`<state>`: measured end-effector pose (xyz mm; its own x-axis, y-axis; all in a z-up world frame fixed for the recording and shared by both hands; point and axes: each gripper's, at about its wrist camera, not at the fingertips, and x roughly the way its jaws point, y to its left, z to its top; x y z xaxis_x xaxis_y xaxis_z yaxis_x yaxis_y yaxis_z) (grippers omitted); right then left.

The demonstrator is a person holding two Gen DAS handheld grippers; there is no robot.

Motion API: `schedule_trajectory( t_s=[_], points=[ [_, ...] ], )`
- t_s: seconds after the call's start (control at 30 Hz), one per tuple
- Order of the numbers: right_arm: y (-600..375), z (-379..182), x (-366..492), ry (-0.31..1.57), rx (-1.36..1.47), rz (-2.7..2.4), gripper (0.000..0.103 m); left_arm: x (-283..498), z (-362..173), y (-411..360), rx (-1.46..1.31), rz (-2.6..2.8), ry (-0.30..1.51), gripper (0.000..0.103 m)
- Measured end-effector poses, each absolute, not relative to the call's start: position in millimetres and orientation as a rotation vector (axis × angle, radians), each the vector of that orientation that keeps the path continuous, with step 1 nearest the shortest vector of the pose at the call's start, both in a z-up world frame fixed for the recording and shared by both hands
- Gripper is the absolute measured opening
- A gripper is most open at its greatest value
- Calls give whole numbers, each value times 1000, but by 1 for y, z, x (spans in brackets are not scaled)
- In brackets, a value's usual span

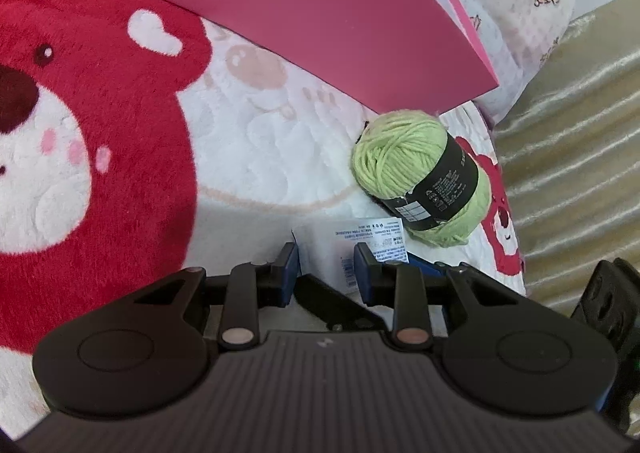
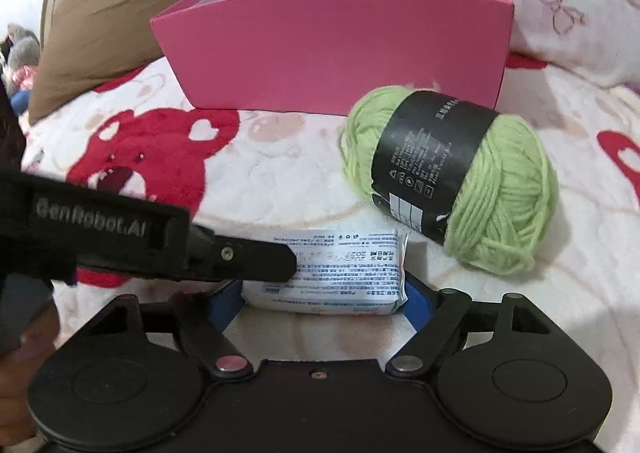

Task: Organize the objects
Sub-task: 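Close the left gripper on the medicine box and lift it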

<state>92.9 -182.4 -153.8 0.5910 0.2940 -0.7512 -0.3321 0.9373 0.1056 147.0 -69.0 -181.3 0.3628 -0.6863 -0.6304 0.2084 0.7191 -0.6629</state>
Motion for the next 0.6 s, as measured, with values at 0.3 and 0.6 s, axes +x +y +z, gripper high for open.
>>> schedule_trajectory(
  t_s=[0.3,0.6],
  points=[
    [-181,-148,84,856,-43,351,82,139,-167,-73,-483,-603,1053,29],
    [-176,-127,73,856,-13,344,83,126,-128,-72,-363,-630,1034,30]
  ],
)
